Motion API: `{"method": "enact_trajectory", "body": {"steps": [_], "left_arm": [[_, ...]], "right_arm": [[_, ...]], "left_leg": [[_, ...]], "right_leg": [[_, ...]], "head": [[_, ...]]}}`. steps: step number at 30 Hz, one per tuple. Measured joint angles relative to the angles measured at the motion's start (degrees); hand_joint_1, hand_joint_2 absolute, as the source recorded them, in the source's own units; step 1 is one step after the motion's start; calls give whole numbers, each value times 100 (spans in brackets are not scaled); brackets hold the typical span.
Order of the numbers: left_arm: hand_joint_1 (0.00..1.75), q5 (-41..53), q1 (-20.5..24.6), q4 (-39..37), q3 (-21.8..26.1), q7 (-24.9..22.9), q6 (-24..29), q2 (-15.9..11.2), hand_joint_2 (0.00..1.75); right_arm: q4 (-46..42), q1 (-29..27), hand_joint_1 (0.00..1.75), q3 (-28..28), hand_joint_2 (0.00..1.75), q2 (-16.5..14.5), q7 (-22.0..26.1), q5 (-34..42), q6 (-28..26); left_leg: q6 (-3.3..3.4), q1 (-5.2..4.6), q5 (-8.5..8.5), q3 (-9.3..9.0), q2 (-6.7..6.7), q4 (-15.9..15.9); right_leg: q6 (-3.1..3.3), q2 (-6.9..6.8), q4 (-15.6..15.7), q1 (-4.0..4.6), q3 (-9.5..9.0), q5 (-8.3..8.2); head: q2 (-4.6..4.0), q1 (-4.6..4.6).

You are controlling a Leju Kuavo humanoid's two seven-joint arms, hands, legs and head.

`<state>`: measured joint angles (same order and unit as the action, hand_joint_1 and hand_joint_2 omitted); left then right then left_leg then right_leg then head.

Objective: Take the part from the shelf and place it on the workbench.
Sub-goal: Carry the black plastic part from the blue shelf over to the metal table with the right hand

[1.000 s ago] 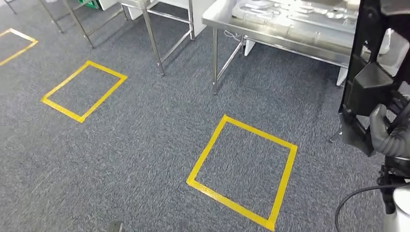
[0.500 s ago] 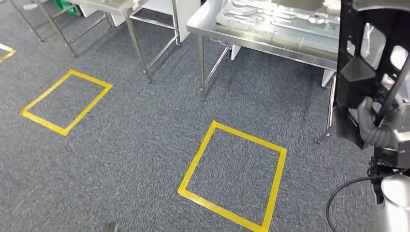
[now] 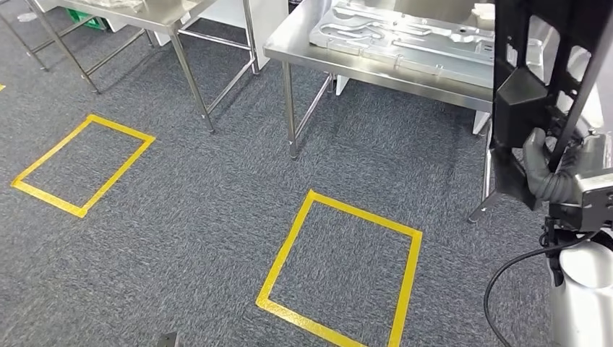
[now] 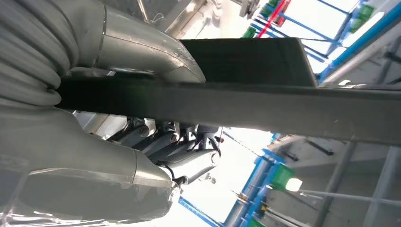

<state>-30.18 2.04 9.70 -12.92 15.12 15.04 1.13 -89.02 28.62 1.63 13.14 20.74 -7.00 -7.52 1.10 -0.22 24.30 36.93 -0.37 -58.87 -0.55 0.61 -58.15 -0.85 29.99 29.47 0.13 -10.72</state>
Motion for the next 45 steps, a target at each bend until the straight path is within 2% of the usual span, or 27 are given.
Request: {"method": "enact_trajectory", "body": {"steps": [2,4,7,9,10,13,14,15,17,18,20,22,24,25,26,27,28,29,30,33,34,35,37,39,40,43,45], "left_arm": [[0,7,4,0,1,-3,-4,15,0],[0,16,-2,0,2,-7,-16,29,0],[0,28,9,0,2,-19,-45,40,0],[0,31,0,0,1,-26,-57,50,0],[0,31,-5,0,1,-27,-60,55,0],[0,29,-12,-1,1,-16,-60,68,0],[0,26,-14,-2,2,-12,-60,70,0],[0,25,-16,-2,3,-7,-59,71,0],[0,23,-8,-2,3,3,-57,70,0],[0,24,0,-2,2,9,-56,69,0],[0,25,25,-2,2,18,-57,69,0],[0,30,35,-1,2,25,-60,71,0],[0,32,28,-1,2,29,-63,71,0],[0,31,17,-2,2,31,-66,70,0],[0,31,5,-2,2,32,-73,68,0],[0,31,-11,-2,2,35,-81,66,0],[0,31,-20,-3,2,37,-92,64,0],[0,32,-20,-3,2,42,-102,63,0],[0,34,-17,-3,0,45,-111,64,0],[0,37,-6,-3,-6,50,-127,66,0],[0,37,-4,-3,-7,50,-131,65,0],[0,37,1,-3,-7,50,-134,63,0],[0,39,9,-3,-8,50,-139,59,0],[0,39,2,-2,-9,48,-142,58,0],[0,39,-3,-2,-9,47,-143,58,0],[0,39,-7,-3,-11,45,-144,68,0],[0,37,10,-3,-11,42,-142,76,0]], "right_arm": [[49,44,175,24,175,-8,-14,-20,9],[84,94,175,33,175,-5,-20,-41,1],[110,131,175,31,175,6,-61,-102,-24],[120,119,175,31,175,8,-107,-134,-26],[123,116,175,29,175,11,-127,-134,-18],[133,126,175,10,175,27,-189,-66,68],[136,129,175,4,175,28,-204,-38,98],[139,131,175,0,175,28,-210,-23,117],[133,135,175,-4,175,27,-211,-45,122],[128,143,175,-4,175,27,-207,-97,105],[118,175,175,-3,175,24,-203,-235,58],[121,206,175,2,175,20,-211,-316,37],[134,222,175,7,175,17,-233,-333,40],[144,234,175,8,175,17,-246,-334,43],[152,252,175,8,175,17,-257,-331,49],[162,273,175,8,175,18,-264,-325,56],[173,296,175,8,175,17,-269,-312,66],[181,321,175,7,175,20,-271,-295,76],[189,339,175,6,175,23,-272,-278,84],[193,357,175,-3,175,40,-269,-253,90],[193,365,175,-8,175,49,-268,-255,88],[193,372,175,-14,175,61,-268,-258,85],[199,377,175,-22,175,75,-270,-278,77],[207,351,175,-25,175,78,-279,-300,73],[210,341,175,-25,175,78,-284,-307,73],[216,357,175,-26,175,80,-310,-332,72],[237,403,175,-22,175,85,-354,-368,73]], "left_leg": [[64,6,3,-119,-1,97],[124,26,30,-275,-1,174],[164,30,150,-439,-5,202],[158,30,273,-586,-5,202],[151,31,344,-680,9,202],[93,4,589,-958,77,188],[57,-11,662,-1008,105,199],[23,-24,703,-1053,139,188],[-44,-25,704,-1074,187,119],[-72,-18,674,-1030,180,-45],[-124,12,728,-692,132,-633],[-173,42,1026,-205,100,-1299],[-201,64,1258,98,96,-1473],[-203,71,1179,133,96,-1303],[-196,76,945,103,97,-991],[-177,79,582,50,98,-616],[-147,66,312,4,101,-314],[-104,50,113,-33,102,-117],[-53,38,20,-51,100,-21],[88,40,44,-187,79,43],[125,43,60,-249,75,67],[154,43,81,-300,70,91],[192,26,157,-378,59,104],[202,6,249,-477,48,103],[203,-4,298,-543,43,103],[173,-28,465,-751,31,111],[113,-35,547,-841,25,126]], "right_leg": [[-74,1,-36,-6,-45,-5],[-111,-19,-381,-17,108,45],[-178,-29,-1335,-33,804,379],[-206,-34,-1471,-43,1095,523],[-205,-51,-1281,-46,1115,420],[-116,-321,-315,5,964,-485],[-70,-379,-142,32,934,-693],[-30,-378,-73,45,925,-765],[29,-251,-46,26,855,-716],[60,-208,-22,7,801,-688],[113,-147,0,-14,685,-612],[132,-102,1,-15,579,-508],[119,-64,1,-16,433,-389],[106,-48,1,-19,343,-324],[89,-38,1,-22,251,-259],[67,-32,3,-24,173,-194],[36,-25,5,-23,108,-139],[-3,-21,13,-20,65,-92],[-47,-19,7,-14,32,-68],[-163,-34,-119,-16,12,-71],[-187,-40,-291,-23,101,-50],[-204,-47,-574,-29,270,22],[-217,-49,-1300,-32,770,298],[-206,-50,-1665,-31,1141,457],[-193,-50,-1563,-27,1179,370],[-83,-62,-491,34,884,-379],[-1,-67,-73,89,750,-597]], "head": [[1,1],[1,7],[1,10],[1,10],[1,10],[-1,14],[-1,14],[-1,14],[1,11],[1,11],[1,10],[1,9],[1,9],[1,10],[1,10],[1,10],[1,9],[1,10],[1,10],[1,10],[1,11],[1,11],[1,11],[1,11],[1,11],[1,11],[1,15]]}}
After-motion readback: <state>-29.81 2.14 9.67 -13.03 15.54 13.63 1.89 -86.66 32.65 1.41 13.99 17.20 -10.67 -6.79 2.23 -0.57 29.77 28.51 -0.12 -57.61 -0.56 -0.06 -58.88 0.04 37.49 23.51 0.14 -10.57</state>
